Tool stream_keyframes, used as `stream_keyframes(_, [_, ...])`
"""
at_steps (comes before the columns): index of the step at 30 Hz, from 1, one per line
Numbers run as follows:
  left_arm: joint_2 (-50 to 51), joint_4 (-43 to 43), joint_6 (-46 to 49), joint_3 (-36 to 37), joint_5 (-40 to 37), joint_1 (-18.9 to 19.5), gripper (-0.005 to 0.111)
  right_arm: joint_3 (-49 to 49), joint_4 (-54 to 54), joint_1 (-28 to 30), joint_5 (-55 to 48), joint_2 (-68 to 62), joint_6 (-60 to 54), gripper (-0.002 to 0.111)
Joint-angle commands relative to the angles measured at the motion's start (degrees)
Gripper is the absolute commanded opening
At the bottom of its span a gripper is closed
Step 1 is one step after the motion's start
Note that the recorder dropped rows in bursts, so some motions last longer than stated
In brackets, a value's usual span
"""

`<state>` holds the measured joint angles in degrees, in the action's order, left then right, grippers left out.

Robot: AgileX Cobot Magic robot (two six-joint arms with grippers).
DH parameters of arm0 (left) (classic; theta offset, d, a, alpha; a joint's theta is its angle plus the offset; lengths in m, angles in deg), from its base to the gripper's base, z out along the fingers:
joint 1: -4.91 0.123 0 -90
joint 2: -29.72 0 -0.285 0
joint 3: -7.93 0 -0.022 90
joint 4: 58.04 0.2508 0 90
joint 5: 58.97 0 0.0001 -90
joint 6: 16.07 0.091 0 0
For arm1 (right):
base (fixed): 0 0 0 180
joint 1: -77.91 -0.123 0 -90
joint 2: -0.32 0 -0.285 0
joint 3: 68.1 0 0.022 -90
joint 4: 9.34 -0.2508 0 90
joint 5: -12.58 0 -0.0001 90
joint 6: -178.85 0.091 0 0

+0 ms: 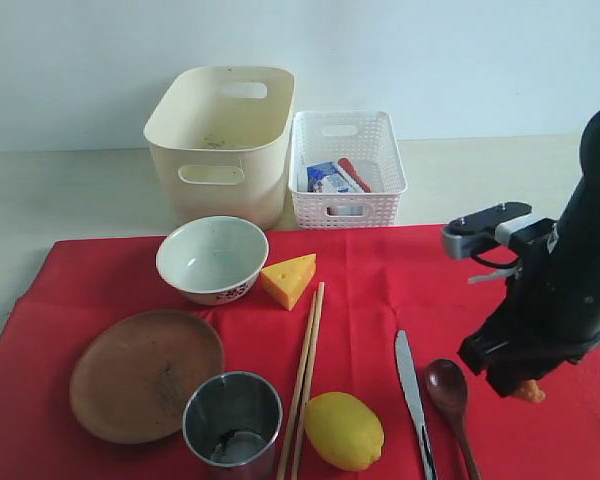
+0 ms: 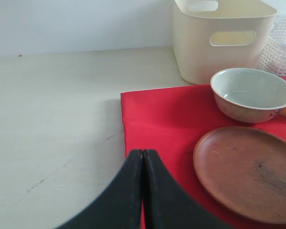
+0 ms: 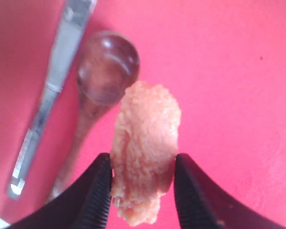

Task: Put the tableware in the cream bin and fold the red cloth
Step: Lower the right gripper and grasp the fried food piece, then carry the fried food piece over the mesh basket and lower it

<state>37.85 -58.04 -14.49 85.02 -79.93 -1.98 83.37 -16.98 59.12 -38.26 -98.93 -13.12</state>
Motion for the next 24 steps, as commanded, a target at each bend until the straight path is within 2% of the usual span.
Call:
stream_keyframes(1, [-0.35, -0.31, -0.3, 0.12, 0.6, 0.14, 0.0, 0.42, -8.24, 0.11, 1.98, 5.37, -3.5, 0.0])
stream_keyframes(7, [-0.35, -0.31, -0.3, 0.12, 0.6, 0.14, 0.0, 0.42, -29.39, 0.11, 5.74, 9.0, -20.64, 0.0])
stream_keyframes(9, [-0.35, -0.31, -0.3, 0.12, 0.6, 0.14, 0.0, 0.42, -32.75, 0.11, 9.19, 8.6, -22.52, 0.0])
stream_keyframes(20, [-0.35, -0.31, -0.3, 0.12, 0.6, 0.14, 0.0, 0.42, -32.98, 0.11, 39.19, 1.2, -20.84, 0.0])
stream_keyframes(24, [-0.35, -0.31, -0.3, 0.12, 0.6, 0.14, 0.0, 4.32, -34.67, 0.11, 41.85, -2.44, -20.84, 0.0])
